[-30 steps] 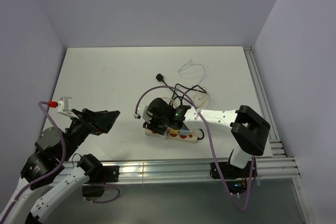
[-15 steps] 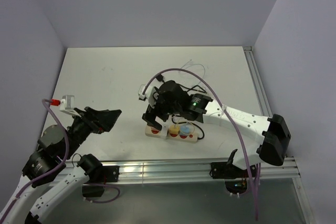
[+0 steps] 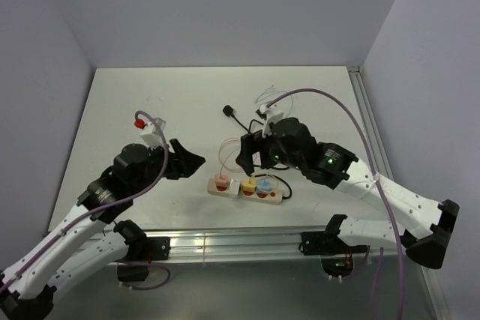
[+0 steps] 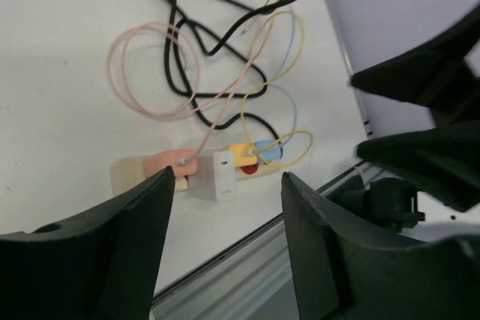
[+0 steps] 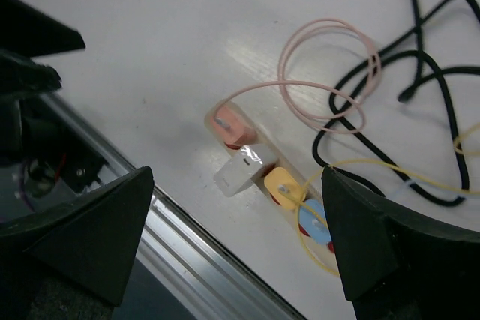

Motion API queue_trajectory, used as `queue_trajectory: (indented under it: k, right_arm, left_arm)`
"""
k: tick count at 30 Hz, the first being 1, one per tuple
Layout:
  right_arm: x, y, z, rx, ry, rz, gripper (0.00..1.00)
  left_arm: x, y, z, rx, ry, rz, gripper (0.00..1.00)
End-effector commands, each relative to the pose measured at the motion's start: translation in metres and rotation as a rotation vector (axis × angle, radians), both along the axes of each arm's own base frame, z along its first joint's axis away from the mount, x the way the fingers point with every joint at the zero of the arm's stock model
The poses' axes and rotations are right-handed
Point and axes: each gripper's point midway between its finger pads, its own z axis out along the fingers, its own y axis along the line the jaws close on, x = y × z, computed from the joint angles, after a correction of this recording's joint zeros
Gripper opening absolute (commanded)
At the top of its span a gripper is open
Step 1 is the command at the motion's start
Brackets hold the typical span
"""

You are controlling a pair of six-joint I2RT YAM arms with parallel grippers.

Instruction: Insert the plug

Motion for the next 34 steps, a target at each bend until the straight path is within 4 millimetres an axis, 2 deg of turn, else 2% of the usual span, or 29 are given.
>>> queue_trajectory:
  k: [1,3,5,8,11,15,18,22,24,27,28,30,31,32,34]
  right_arm:
    - [0.013,-0.037,0.010,0.047,0.066,-0.263,1.00]
    - [0.019,-0.055,0.020,0.094,0.066,-0.346,1.00]
    - [0.019,-0.065,0.025,0.120,0.063,-0.363,1.00]
    - [0.022,-0.075,0.027,0.130,0.055,-0.376,1.00]
    - [0.024,-0.080,0.023,0.125,0.053,-0.385,1.00]
    - [0.025,-0.088,0.019,0.116,0.041,-0.408,1.00]
    - [0.026,-0.097,0.018,0.123,0.031,-0.437,1.00]
    - [0.036,-0.123,0.008,0.092,0.019,-0.570,1.00]
    - [0.037,-0.133,-0.002,0.061,0.043,-0.625,1.00]
    - [0.034,-0.129,-0.016,0.074,0.092,-0.631,1.00]
    - [0.030,-0.128,-0.026,0.081,0.112,-0.626,1.00]
    - [0.023,-0.117,-0.031,0.121,0.133,-0.566,1.00]
    - [0.018,-0.117,-0.044,0.124,0.146,-0.550,1.00]
    - [0.013,-0.110,-0.047,0.150,0.166,-0.511,1.00]
    - [0.007,-0.103,-0.046,0.226,0.140,-0.456,1.00]
  left_arm:
    - [0.008,-0.015,-0.010,-0.005,0.049,-0.017,0.64]
    - [0.017,-0.013,-0.034,0.051,0.097,0.042,0.64]
    - [0.017,-0.017,-0.053,0.092,0.136,0.056,0.64]
    - [0.016,-0.029,-0.072,0.127,0.175,0.056,0.63]
    - [0.016,-0.041,-0.081,0.163,0.191,0.050,0.60]
    - [0.009,-0.052,-0.080,0.184,0.174,0.040,0.59]
    - [0.008,-0.047,-0.078,0.174,0.166,0.074,0.60]
    - [0.009,-0.036,-0.076,0.154,0.176,0.135,0.83]
    - [0.009,-0.032,-0.078,0.164,0.187,0.153,0.89]
    - [0.010,-0.032,-0.078,0.154,0.196,0.163,0.97]
    - [0.009,-0.032,-0.077,0.146,0.194,0.159,0.98]
    - [0.007,-0.034,-0.074,0.117,0.188,0.150,0.99]
    - [0.006,-0.034,-0.075,0.104,0.193,0.151,1.00]
    - [0.005,-0.035,-0.073,0.087,0.186,0.138,1.00]
    - [-0.003,-0.046,-0.057,-0.002,0.143,0.059,0.99]
